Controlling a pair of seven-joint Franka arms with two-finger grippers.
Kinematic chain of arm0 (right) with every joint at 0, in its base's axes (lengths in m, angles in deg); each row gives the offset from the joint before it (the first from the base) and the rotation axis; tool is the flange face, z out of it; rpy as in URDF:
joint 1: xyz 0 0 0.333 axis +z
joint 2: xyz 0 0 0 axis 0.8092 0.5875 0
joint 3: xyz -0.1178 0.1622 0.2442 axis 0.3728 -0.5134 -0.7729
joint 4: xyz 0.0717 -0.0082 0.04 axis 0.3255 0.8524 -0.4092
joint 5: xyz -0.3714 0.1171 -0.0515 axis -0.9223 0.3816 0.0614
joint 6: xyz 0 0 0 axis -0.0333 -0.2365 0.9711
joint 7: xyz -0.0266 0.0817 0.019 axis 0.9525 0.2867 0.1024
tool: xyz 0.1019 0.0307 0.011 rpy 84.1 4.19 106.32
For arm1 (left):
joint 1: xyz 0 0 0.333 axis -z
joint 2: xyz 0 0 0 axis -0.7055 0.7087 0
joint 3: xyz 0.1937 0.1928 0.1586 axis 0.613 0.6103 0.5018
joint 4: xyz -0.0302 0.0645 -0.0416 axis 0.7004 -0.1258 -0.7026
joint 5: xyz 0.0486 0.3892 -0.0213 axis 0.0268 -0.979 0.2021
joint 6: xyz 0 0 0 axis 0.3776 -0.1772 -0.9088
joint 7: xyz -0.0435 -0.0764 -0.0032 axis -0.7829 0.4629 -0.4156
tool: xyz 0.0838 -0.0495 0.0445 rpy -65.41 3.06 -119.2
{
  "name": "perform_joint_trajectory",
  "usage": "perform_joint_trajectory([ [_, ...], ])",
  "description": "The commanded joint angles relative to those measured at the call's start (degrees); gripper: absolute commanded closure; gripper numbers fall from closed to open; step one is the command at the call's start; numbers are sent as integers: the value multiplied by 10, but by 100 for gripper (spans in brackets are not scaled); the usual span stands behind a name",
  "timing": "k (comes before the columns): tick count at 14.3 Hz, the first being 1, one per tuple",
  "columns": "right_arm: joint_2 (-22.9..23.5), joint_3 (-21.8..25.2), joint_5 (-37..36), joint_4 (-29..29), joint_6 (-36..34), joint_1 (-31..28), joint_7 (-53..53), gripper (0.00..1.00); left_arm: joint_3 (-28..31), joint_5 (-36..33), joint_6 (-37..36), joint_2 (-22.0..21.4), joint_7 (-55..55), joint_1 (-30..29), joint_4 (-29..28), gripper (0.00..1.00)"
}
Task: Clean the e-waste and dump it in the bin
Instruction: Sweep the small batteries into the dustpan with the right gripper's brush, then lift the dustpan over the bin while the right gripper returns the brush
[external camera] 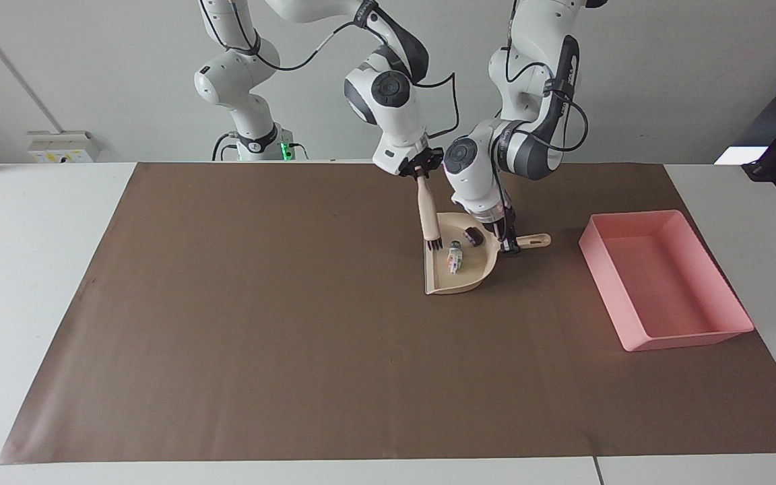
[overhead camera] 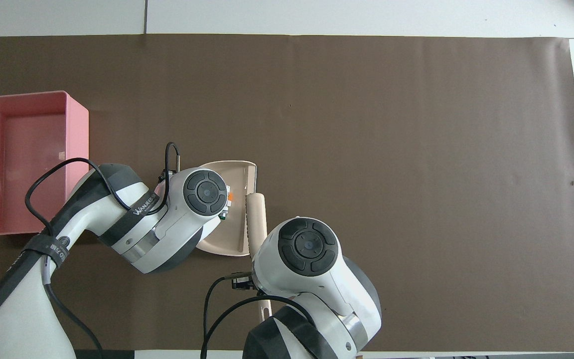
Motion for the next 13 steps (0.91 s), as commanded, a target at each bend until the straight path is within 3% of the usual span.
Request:
perform_joint_trajectory([
  [1,-44,-4,-44,11,-55,-29,24,100,1,4,44,-7,-19,-11,-20,100],
  [5,-97,-5,-117,14,-155,-137,13,100,1,49,56,-16,-86,-44,-15,100],
  [8,-117,-4,-142,12,-219,-265,-121,100,3,96,54,-38,-153,-77,-7,100],
  [10,-118,-4,-181,15,-228,-343,-206,100,3,120,50,-46,-196,-100,2,100],
  [13,-117,-5,-253,33,-204,-415,-298,100,4,159,36,-57,-252,-137,25,100],
])
